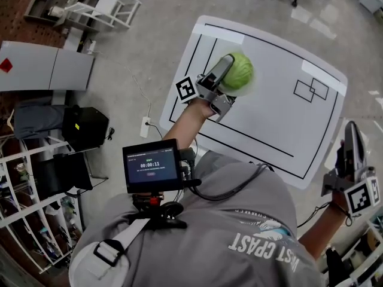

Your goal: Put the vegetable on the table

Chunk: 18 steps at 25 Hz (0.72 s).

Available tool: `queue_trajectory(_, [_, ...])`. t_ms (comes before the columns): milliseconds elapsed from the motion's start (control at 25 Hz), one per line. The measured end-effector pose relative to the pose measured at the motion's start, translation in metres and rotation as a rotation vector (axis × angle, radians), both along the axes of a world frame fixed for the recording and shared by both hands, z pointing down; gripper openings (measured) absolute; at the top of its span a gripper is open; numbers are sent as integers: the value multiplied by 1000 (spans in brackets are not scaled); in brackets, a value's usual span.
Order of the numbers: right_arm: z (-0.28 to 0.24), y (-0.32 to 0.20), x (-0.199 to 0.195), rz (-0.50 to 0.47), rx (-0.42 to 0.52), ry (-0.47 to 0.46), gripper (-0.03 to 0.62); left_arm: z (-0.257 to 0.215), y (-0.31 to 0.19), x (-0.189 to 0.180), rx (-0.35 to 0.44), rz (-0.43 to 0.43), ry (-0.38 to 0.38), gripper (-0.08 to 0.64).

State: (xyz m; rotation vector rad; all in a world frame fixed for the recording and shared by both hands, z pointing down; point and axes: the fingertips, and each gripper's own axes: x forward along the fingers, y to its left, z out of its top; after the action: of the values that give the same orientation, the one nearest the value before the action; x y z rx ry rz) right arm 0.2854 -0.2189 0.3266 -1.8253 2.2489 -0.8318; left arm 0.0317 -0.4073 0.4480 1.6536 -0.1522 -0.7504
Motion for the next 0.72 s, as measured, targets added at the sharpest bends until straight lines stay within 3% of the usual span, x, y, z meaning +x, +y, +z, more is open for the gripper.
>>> queue_trajectory(720, [28, -6, -5, -5, -92, -17, 8, 70, -3, 4, -100, 32, -101, 377])
